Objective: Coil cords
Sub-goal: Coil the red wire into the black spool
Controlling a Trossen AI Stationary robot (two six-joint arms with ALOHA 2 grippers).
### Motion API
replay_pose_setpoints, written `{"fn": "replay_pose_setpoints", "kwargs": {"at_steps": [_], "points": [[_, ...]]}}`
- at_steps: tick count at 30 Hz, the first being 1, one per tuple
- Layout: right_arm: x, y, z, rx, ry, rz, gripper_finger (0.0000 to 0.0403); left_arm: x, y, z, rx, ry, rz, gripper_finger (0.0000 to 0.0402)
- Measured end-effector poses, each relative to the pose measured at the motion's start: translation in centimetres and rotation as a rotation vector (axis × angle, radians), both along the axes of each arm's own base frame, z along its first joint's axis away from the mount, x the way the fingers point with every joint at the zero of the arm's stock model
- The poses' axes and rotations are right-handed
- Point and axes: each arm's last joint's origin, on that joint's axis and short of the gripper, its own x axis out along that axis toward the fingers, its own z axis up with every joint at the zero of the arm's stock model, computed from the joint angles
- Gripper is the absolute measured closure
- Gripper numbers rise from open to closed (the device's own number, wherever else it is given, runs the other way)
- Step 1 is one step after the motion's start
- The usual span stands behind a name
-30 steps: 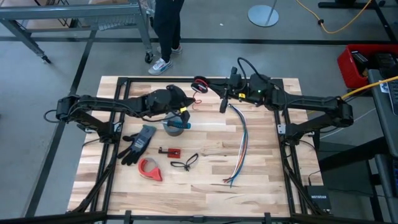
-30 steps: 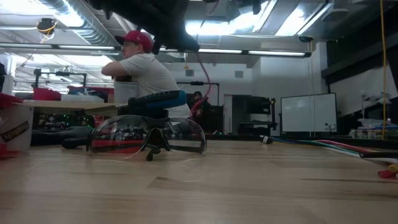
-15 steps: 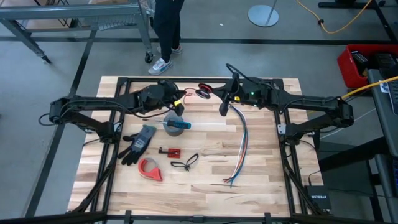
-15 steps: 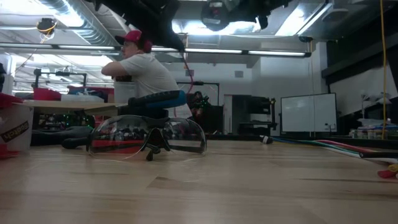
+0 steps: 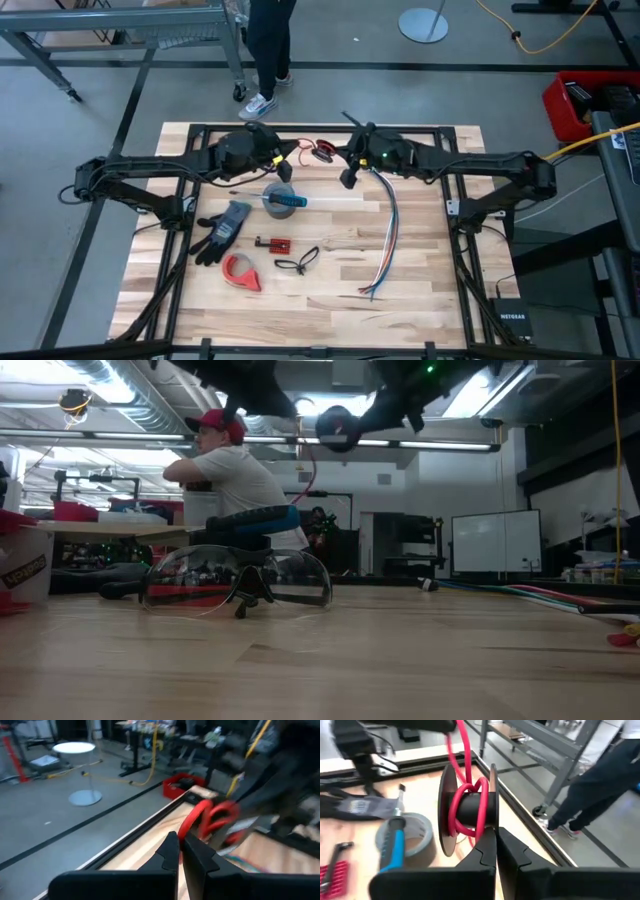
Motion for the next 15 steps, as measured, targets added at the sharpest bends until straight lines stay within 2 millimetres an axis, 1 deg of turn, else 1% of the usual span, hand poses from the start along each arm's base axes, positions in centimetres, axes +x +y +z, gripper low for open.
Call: {"fn": "replay_pose_setpoints", "kwargs": {"at_steps": [3,7,11,15], "points": [[0.8,-0.3,-0.8,-0.022,0.008,-0.053,0.0402,0.1,-0.1,0.2,-0.011,-0.030,-0.037,0.0401],[1.5,-0.6,-1.3,-0.040,-0.008,-0.088,0.0402,0.2,-0.2,0.2,-0.051,-0.049,-0.066,0.0401],[1.7,-0.8,-1.3,-0.060,-0.024,-0.131,0.0402,0.2,-0.4,0.1,-0.091,-0.056,-0.111,0.0401],[1.8,-0.8,-1.0,-0.072,-0.052,-0.153,0.0402,0.2,-0.4,0.1,-0.097,-0.063,-0.116,0.0401]]}}
